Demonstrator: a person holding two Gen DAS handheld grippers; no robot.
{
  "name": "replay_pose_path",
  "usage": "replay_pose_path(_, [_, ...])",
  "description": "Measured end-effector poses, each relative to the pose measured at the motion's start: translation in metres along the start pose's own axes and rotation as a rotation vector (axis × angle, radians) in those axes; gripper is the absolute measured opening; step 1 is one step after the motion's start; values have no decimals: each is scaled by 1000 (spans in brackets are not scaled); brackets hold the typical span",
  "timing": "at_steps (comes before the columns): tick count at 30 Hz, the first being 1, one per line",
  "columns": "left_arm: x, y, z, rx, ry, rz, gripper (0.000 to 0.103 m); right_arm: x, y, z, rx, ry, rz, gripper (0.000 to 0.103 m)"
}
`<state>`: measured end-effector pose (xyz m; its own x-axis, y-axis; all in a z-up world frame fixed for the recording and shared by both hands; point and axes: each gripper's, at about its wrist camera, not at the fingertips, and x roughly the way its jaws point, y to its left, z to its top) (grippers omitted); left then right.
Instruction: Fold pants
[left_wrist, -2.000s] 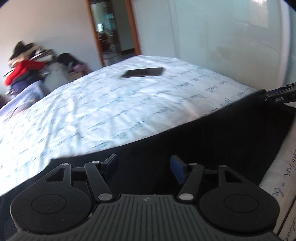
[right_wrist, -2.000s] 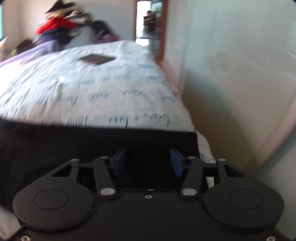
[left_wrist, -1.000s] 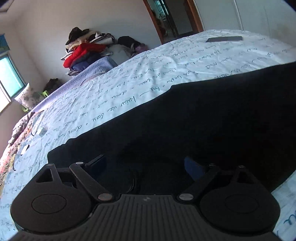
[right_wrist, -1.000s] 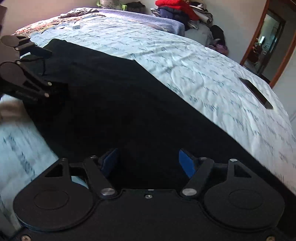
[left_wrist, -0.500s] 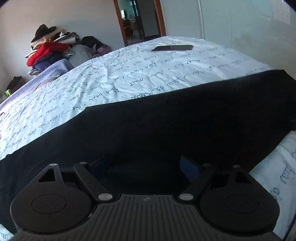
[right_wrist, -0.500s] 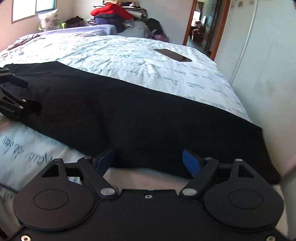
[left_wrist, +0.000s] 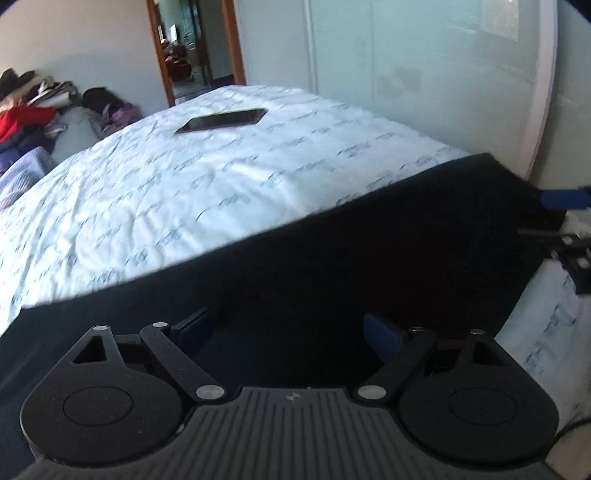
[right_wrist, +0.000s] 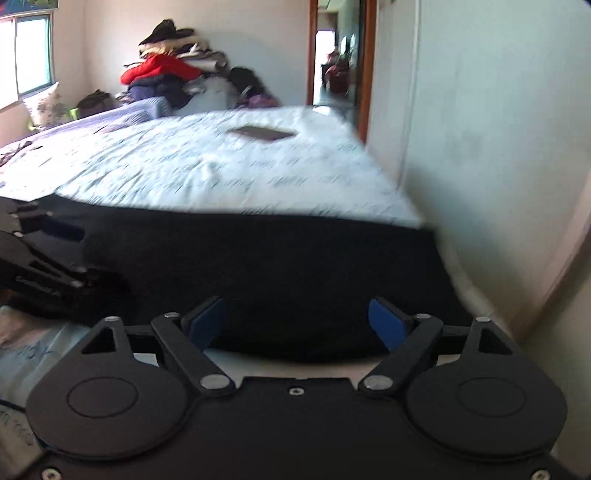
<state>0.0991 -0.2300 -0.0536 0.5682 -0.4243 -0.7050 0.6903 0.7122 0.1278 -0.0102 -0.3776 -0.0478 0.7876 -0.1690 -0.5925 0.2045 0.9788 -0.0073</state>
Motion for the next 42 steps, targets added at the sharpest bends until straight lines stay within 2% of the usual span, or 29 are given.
replay_pose_path(2, [7, -13, 13, 27, 3, -11, 90, 19, -14, 14, 1, 18, -14, 83])
replay_pose_path(5, [28, -30, 27, 53, 34, -56, 91, 63, -34, 27, 2, 126, 33, 72])
replay_pose_path(6, [36, -32, 31, 43, 42, -55, 91, 74, -39, 29, 3, 140, 30, 73])
replay_pose_path(7, [44, -34, 35, 27, 41, -58, 93, 80, -46, 32, 22, 144, 36, 79])
replay_pose_path(8, [50, -34, 39, 16, 41, -50, 98, 81, -52, 35, 52, 145, 39, 80])
replay_pose_path(10, [50, -31, 45, -23, 50, -35, 95, 65, -50, 40, 43, 111, -30, 78])
replay_pose_path(11, [43, -30, 45, -32, 35, -59, 87, 53, -46, 38, 10, 90, -67, 78])
replay_pose_path(12, [35, -30, 43, -23, 18, -78, 90, 40, -40, 34, -14, 78, -73, 78])
replay_pose_path(14, [26, -34, 37, 4, -7, -86, 93, 23, -35, 22, -22, 77, -13, 78])
replay_pose_path(15, [27, -38, 34, 21, -3, -86, 95, 22, -33, 15, -22, 97, 18, 78])
replay_pose_path(17, [40, -46, 32, 41, 32, -86, 97, 31, -30, 3, -45, 133, 0, 78])
replay_pose_path(18, [44, -47, 31, 23, 28, -79, 103, 35, -32, -1, -35, 125, -10, 87])
replay_pose_path(20, [48, -45, 36, -6, 33, -78, 103, 29, -45, 1, 73, 98, -66, 90])
replay_pose_path(22, [41, -38, 40, -38, 43, -89, 97, 2, -57, 2, 161, -3, -194, 90])
replay_pose_path(24, [27, -29, 38, -65, 6, -66, 98, -25, -72, -2, 291, -67, -217, 91])
replay_pose_path(28, [2, -12, 28, -95, -52, -9, 100, -43, -104, -26, 636, -20, 20, 93])
replay_pose_path(31, [-9, -4, 21, -104, -56, 35, 100, -43, -107, -43, 804, -31, 152, 93])
replay_pose_path(33, [-13, 0, 15, -98, -48, 60, 100, -43, -105, -52, 877, -35, 206, 93])
replay_pose_path(36, [-10, 6, 9, -110, -30, 68, 100, -40, -98, -59, 928, 1, 194, 92])
replay_pose_path(42, [4, 20, -1, -189, 39, 53, 100, -27, -98, -61, 1003, -54, 194, 93])
